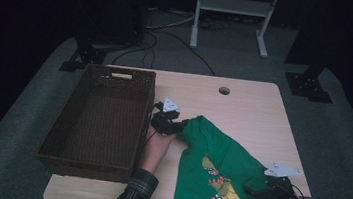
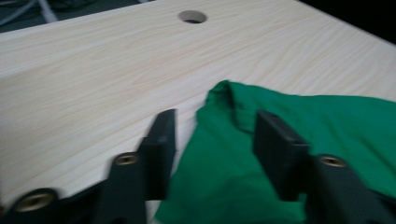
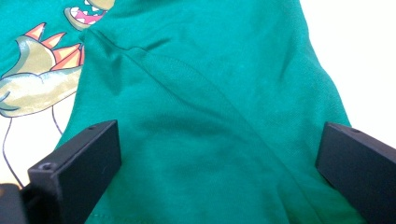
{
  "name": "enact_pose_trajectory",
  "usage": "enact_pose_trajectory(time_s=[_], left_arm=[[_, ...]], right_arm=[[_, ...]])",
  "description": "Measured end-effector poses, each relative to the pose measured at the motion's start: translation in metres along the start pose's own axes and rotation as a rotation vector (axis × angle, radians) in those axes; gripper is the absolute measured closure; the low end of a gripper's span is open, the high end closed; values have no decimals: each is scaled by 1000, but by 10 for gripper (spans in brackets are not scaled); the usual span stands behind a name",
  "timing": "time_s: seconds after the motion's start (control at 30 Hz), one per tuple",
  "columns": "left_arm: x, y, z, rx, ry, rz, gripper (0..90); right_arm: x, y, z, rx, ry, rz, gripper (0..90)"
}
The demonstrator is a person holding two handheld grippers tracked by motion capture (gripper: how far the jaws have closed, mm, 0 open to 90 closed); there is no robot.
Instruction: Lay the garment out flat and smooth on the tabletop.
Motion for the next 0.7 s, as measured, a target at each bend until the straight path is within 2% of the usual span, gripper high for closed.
enact_pose_trajectory(time_s=[0.07,0.17,0.27,0.3,0.37,0.43,0.7], left_arm=[[3,2,6,-28,-10,9,409],[6,2,19,-92,-23,19,325],[4,-1,31,-136,-59,0,250],[4,-2,34,-153,-62,-4,206],[2,-3,43,-198,-60,-6,185],[-1,-4,50,-226,-71,-26,121],[-10,-1,75,-262,-126,-55,11]], right_arm=[[0,0,0,0,0,0,0],[0,0,0,0,1,0,0],[0,0,0,0,1,1,0],[0,0,0,0,1,1,0],[0,0,0,0,0,0,0],[0,0,0,0,0,0,0],[0,0,0,0,0,1,0]])
Point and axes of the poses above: each handheld gripper's, and its own axes: y roughly backward along the jaws, x roughly out of its top, z roughly to its right, the point moved 8 cm from there along -y, roughly forward along the jaws
